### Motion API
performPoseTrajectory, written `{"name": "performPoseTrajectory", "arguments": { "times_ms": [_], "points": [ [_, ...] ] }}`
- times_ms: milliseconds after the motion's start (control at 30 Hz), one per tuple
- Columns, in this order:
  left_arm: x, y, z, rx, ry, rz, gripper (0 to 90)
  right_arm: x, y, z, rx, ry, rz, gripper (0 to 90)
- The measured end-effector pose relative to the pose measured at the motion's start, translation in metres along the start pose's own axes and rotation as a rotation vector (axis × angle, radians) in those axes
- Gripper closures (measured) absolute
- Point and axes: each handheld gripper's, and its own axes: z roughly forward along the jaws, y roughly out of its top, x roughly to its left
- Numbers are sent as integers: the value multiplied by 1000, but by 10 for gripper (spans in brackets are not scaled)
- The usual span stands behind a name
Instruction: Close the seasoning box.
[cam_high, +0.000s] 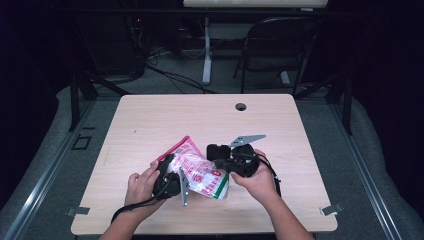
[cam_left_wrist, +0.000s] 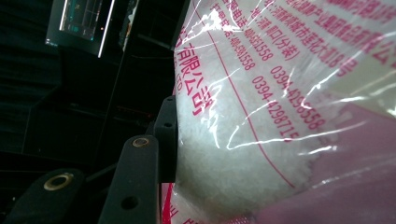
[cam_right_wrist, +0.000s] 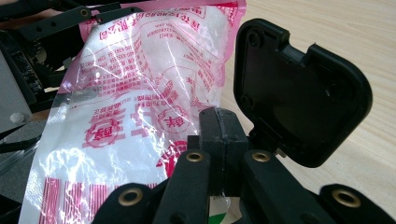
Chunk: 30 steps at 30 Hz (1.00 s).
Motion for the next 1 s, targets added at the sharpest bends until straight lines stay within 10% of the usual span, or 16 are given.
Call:
{"name": "performPoseTrajectory", "arguments": {
  "times_ms": [1000],
  "points": [
    [2,4,-4,0,46,77,622,-1,-2,1,-3,0,4,900]
  ]
}}
